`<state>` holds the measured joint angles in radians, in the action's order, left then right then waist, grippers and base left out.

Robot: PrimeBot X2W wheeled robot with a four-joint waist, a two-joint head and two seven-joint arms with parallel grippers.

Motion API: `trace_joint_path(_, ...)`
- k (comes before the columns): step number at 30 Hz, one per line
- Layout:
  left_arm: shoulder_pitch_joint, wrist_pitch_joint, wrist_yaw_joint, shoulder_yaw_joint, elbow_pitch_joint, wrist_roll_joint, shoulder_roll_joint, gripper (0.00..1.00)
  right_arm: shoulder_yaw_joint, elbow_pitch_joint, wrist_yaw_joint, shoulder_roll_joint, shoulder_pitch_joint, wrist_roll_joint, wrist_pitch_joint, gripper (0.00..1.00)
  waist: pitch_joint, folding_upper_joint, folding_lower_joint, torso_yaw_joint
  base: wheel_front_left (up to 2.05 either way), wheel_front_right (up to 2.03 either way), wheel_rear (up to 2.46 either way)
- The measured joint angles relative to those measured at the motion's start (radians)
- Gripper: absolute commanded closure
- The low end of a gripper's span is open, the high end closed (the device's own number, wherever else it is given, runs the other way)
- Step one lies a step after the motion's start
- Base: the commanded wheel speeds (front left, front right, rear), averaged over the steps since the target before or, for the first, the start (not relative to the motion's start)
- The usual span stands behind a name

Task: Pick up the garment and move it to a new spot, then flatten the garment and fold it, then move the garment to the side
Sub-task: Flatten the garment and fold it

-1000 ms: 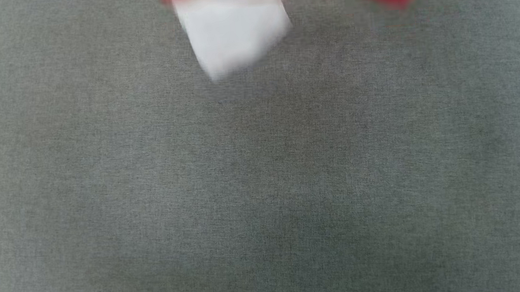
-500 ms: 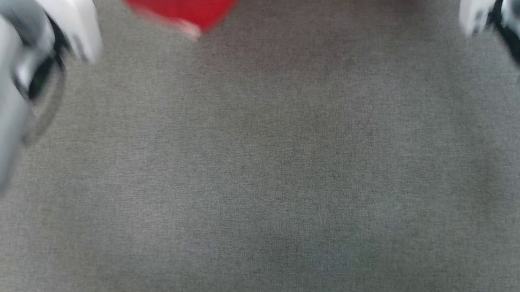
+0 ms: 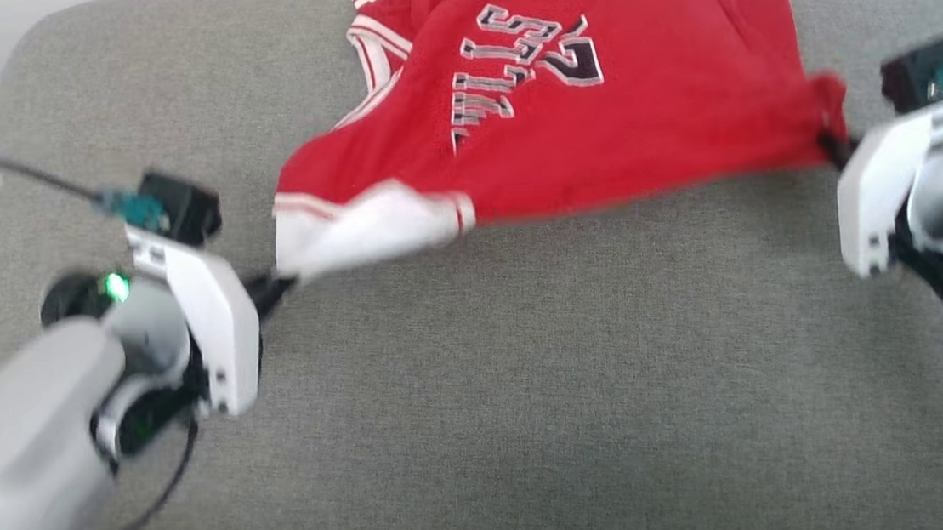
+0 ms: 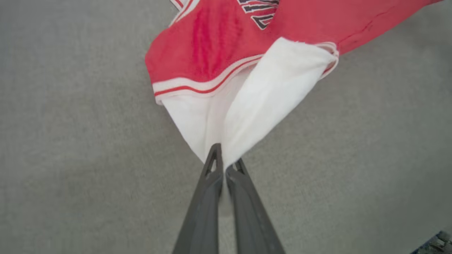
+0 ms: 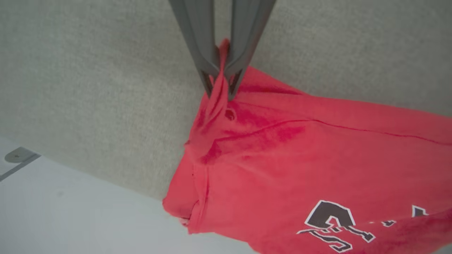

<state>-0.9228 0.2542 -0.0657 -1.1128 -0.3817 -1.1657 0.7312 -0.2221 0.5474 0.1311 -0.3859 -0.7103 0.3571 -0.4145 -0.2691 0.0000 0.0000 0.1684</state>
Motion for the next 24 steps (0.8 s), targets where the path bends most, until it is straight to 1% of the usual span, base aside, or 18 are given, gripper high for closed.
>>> trace_joint_path(3, 0.069, 0.04, 0.066, -0.008, 0.113, -0.034, 0.055, 1.0, -0.014, -0.099, 0.0, -0.033, 0.091, 0.049, -0.084, 1.0, 0.006, 0.0, 0.0, 0.0, 0.0, 0.0, 0.0)
trace_joint_path(7, 0.144, 0.091, 0.155, -0.019, 0.253, -0.081, 0.123, 1.0, -0.006, -0.231, 0.0, -0.081, 0.202, 0.1, -0.192, 1.0, 0.01, 0.0, 0.0, 0.0, 0.0, 0.0, 0.0)
trace_joint_path(10, 0.187, 0.104, 0.208, -0.02, 0.345, -0.103, 0.165, 1.0, 0.011, -0.321, 0.0, -0.113, 0.284, 0.122, -0.265, 1.0, 0.011, 0.0, 0.0, -0.001, 0.0, 0.0, 0.0)
trace_joint_path(11, 0.213, 0.12, 0.241, -0.026, 0.395, -0.127, 0.19, 1.0, 0.014, -0.384, 0.0, -0.129, 0.337, 0.145, -0.315, 1.0, 0.01, 0.0, 0.0, -0.001, 0.0, 0.0, 0.0)
trace_joint_path(13, 0.242, 0.135, 0.272, -0.036, 0.439, -0.14, 0.215, 1.0, 0.02, -0.445, 0.0, -0.145, 0.395, 0.168, -0.367, 1.0, 0.01, 0.0, 0.0001, -0.002, 0.0, 0.0, 0.0)
trace_joint_path(16, 0.272, 0.143, 0.303, -0.041, 0.495, -0.151, 0.246, 1.0, 0.022, -0.534, 0.0, -0.169, 0.471, 0.209, -0.439, 1.0, 0.008, 0.0, 0.0, -0.005, 0.0, 0.0, 0.0)
trace_joint_path(21, 0.323, 0.161, 0.345, -0.06, 0.554, -0.185, 0.274, 1.0, 0.028, -0.641, 0.0, -0.216, 0.587, 0.273, -0.529, 1.0, 0.005, 0.0, 0.0, -0.009, 0.0, 0.0, 0.0)
trace_joint_path(24, 0.342, 0.163, 0.359, -0.066, 0.578, -0.191, 0.284, 1.0, 0.029, -0.694, 0.0, -0.228, 0.649, 0.312, -0.569, 1.0, 0.002, 0.0, 0.0, -0.012, 0.0, 0.0, 0.0)
